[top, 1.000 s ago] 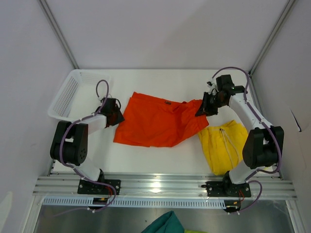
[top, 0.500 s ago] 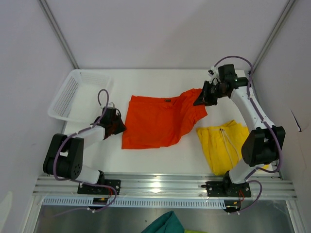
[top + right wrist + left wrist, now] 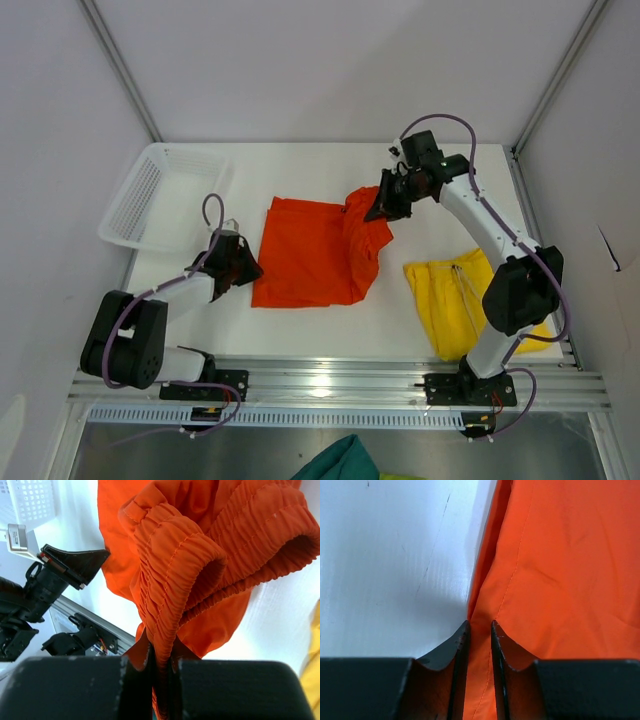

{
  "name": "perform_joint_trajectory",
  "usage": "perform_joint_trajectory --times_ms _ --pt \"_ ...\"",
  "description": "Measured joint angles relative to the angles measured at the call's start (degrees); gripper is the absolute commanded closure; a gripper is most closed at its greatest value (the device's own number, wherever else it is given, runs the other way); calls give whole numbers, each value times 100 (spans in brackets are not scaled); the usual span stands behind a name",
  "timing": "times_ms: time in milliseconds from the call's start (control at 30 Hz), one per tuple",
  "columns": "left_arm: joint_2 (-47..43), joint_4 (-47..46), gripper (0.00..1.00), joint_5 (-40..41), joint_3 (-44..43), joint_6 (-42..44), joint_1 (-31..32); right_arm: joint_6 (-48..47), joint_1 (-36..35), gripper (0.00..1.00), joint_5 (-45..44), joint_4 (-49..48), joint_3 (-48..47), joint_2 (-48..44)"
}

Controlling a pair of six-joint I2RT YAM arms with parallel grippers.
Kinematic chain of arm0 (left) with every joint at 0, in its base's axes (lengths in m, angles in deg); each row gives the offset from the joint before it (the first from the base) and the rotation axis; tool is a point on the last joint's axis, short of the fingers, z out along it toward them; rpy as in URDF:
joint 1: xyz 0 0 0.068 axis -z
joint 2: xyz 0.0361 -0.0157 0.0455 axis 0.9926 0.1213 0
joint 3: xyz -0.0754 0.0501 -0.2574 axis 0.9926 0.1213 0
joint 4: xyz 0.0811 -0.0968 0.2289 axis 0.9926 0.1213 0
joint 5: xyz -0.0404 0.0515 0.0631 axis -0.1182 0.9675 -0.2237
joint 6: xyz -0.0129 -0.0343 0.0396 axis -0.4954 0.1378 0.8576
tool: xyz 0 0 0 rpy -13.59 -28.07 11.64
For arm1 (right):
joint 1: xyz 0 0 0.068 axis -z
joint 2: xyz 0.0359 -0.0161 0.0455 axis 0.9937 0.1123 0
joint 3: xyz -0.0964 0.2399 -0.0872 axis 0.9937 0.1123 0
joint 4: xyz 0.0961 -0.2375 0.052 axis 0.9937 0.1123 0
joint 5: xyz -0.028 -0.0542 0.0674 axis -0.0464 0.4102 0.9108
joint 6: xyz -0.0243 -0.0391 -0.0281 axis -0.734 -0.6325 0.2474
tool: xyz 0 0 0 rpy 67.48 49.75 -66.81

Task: Fold and stack the shorts
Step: Fold the shorts

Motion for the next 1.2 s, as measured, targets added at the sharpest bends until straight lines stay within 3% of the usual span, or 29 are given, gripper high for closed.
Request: perform_joint_trajectory --times_ms 500,800,900,933,1000,1033,1133,1200 --pt "-20 -90 76 -4 57 2 63 1375 -986 100 -345 -1318 129 391" --pt "-20 -85 76 -2 57 4 107 1893 -1572 100 -682 -1974 125 1445" --pt "-20 -85 76 -2 57 4 116 2037 -1764 80 -828 -2094 114 1838" --pt "-20 -85 76 -2 57 4 116 2074 -1825 64 -868 -2142 98 1958" --pt "-20 -85 76 0 57 7 118 2212 -1934 50 -887 -2282 81 2149" --pt "-20 -85 76 -2 57 7 120 2269 -1985 35 -857 -2398 81 2218" --pt "-20 -83 77 -2 57 9 125 2402 -2131 20 -678 -2914 81 2302" --pt "-20 -83 77 -2 57 9 127 2518 -2229 16 -496 -3381 81 2299"
